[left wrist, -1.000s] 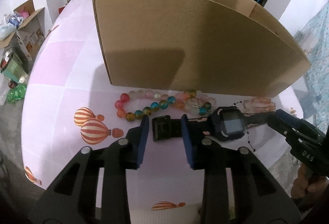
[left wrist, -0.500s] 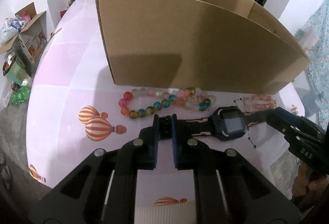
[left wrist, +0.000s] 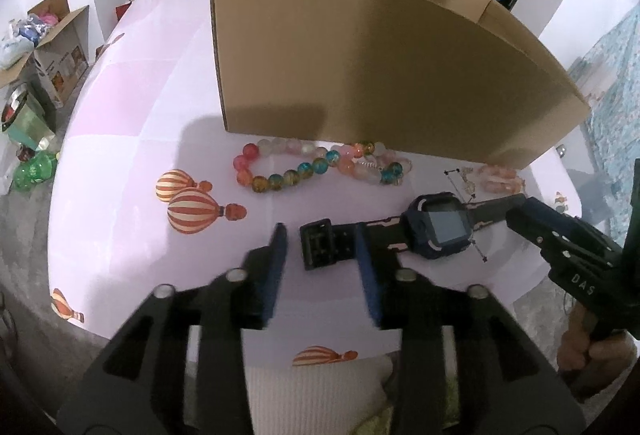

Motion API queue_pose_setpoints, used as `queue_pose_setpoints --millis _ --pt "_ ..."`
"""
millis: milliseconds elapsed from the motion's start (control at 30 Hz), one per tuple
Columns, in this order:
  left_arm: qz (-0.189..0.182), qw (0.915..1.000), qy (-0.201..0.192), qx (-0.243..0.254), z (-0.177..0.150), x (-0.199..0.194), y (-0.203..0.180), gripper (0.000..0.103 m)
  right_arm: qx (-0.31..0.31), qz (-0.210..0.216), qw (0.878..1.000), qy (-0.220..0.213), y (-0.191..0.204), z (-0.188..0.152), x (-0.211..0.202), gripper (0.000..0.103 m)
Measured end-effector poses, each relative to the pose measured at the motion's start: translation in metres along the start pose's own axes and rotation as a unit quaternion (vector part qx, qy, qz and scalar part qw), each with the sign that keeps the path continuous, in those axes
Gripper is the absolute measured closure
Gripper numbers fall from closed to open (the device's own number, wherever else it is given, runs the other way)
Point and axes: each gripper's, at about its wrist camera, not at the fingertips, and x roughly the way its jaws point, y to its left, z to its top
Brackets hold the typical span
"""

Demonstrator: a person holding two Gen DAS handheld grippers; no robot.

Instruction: Organize jewelry

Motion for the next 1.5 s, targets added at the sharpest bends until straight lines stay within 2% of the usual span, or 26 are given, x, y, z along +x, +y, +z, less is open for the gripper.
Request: queue_pose_setpoints --millis 200,367,433,867,1067,1200,1367,1500 --pt "0.013 0.9995 0.008 0.029 -0.001 0.006 -0.009 0.069 -0.001 0.000 1.000 -0.001 0.000 0.000 0.000 0.059" --pt "0.014 0.9996 0.011 0.024 0.001 0.008 -0.009 0.087 -0.002 0.000 1.000 -0.003 0.000 -0.001 -0.001 0.059" --pt "0.011 0.9997 0.011 0.016 0.002 0.008 -0.005 0.090 -0.003 0.001 1.000 -0.003 0.000 -0.001 -0.001 0.059" --pt "0.001 0.9999 0.005 0.009 0.000 0.005 0.001 0.092 0.012 0.010 1.000 -0.013 -0.005 0.001 -0.010 0.059" --pt "-0.001 1.0000 0.005 0.008 0.000 0.006 0.003 0.091 0.017 -0.003 1.000 -0.014 -0.012 0.004 -0.008 0.058" --pt "-0.002 1.0000 0.006 0.007 0.000 0.007 0.003 0.091 0.044 0.017 0.999 0.006 -0.023 0.005 0.002 0.053" --pt "-0.003 1.0000 0.006 0.006 0.000 0.008 0.004 0.091 0.044 0.043 0.998 0.010 -0.019 0.006 0.003 0.040" --pt "-0.005 1.0000 0.006 0.005 0.000 0.008 0.005 0.091 0.053 0.076 0.996 0.019 -0.018 0.007 0.004 0.039"
